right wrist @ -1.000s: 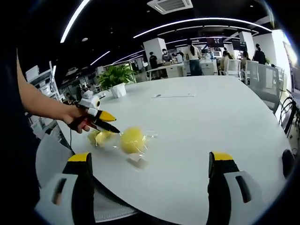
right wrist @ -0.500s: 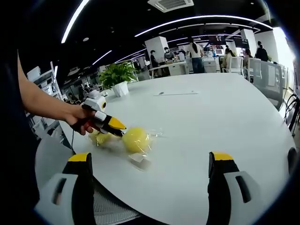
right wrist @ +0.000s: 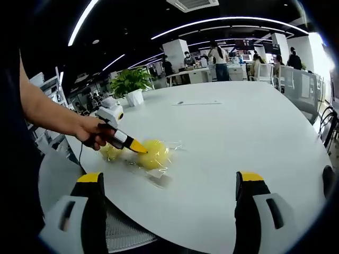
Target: Compare the silicone blocks by pressing each to a similar depth, holding the contact briefly, and releasing to observe deformation and rebound differences across the visible hardness samples.
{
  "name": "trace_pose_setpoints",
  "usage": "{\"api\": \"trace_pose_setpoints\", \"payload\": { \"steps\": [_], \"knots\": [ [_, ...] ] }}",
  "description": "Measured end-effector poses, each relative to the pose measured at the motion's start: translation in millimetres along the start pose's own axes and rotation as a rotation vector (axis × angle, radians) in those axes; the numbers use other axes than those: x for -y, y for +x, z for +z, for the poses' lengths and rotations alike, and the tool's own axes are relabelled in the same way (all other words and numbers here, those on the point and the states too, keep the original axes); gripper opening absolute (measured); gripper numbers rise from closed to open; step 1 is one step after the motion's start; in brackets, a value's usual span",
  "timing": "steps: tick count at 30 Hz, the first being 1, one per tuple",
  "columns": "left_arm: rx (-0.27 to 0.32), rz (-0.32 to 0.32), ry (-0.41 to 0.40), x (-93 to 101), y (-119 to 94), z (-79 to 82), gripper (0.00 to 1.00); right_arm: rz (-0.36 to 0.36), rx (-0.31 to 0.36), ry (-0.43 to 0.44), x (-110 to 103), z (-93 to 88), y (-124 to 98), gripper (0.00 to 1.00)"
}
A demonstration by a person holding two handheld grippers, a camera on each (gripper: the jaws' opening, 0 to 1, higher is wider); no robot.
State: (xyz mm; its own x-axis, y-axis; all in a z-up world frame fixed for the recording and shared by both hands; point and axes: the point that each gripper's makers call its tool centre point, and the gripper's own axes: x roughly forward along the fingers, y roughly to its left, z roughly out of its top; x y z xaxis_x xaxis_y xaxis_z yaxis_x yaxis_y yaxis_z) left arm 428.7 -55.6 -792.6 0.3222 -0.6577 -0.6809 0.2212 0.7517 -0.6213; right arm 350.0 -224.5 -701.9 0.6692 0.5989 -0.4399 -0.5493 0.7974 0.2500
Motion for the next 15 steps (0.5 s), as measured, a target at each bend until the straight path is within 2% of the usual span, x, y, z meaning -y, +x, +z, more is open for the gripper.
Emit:
{"api": "trace_pose_setpoints", "payload": {
  "steps": [5, 9, 15],
  "knots": [
    [-0.029, 0.014, 0.024, 2.5, 1.4, 0.7, 0.03, 0.0, 0.002, 0.002, -0.5, 0.5, -0.3, 0.97],
    [-0.041, 0.022, 0.041, 4.8, 0.9, 1.7, 0.01, 0.005, -0.003, 0.003, -2.5, -0.3, 1.3, 0.97],
    [0.01, -0.009, 0.137, 15.1, -4.9, -0.2, 0.0, 0.015, -0.006, -0.013, -6.8, 2.7, 1.5, 0.97]
  ]
}}
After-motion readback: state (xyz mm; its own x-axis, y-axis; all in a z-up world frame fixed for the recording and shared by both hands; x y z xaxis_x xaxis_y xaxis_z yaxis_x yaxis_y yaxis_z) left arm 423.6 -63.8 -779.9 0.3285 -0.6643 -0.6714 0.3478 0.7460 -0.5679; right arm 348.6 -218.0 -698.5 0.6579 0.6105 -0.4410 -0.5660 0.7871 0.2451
